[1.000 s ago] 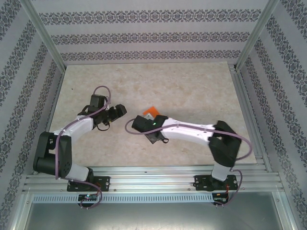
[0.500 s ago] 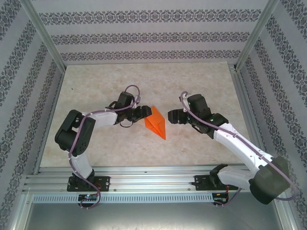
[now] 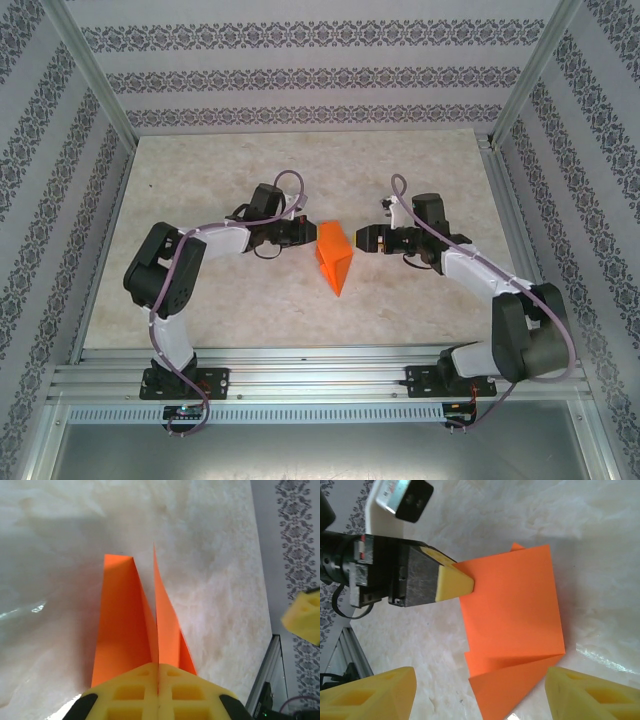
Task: Fold a paper plane with a square sheet of paper (fold left side to right side)
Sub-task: Fold the wing for the fifth time at the center of the table.
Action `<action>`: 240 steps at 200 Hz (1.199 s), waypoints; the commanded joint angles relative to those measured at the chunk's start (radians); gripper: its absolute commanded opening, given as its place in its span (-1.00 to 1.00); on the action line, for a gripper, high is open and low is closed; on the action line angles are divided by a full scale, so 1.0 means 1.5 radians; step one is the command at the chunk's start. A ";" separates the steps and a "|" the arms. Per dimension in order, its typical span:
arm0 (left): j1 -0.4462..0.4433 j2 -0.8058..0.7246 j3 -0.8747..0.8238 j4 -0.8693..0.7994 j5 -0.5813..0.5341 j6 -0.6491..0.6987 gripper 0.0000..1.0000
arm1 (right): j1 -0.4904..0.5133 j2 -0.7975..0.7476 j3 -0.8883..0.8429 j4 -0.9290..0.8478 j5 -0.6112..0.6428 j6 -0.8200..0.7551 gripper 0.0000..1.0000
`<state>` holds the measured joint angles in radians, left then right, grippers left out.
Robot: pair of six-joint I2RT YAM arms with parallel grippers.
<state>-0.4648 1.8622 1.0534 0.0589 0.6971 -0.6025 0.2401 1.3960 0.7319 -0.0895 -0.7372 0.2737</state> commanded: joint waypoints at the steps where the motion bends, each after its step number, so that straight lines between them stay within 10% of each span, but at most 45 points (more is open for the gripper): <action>1: 0.011 -0.049 -0.021 0.020 0.084 0.077 -1.00 | 0.001 0.049 0.024 0.062 -0.067 -0.031 0.37; 84: 0.015 -0.100 -0.053 0.031 0.178 0.144 -1.00 | 0.015 0.176 0.068 0.110 -0.155 -0.040 0.22; 161: 0.021 -0.085 -0.050 0.021 0.152 0.141 -1.00 | 0.017 0.181 0.062 0.093 -0.167 -0.035 -0.53; 210: 0.040 -0.116 -0.056 -0.029 0.100 0.160 -0.58 | 0.030 0.194 0.072 0.093 -0.137 -0.008 -0.91; 240: 0.053 -0.175 -0.063 -0.096 0.028 0.187 0.09 | 0.052 0.204 0.082 0.092 -0.110 0.024 -0.95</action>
<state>-0.4057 1.7008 0.9714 0.0017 0.8318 -0.3798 0.2916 1.6825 0.8219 0.0376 -0.9352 0.2752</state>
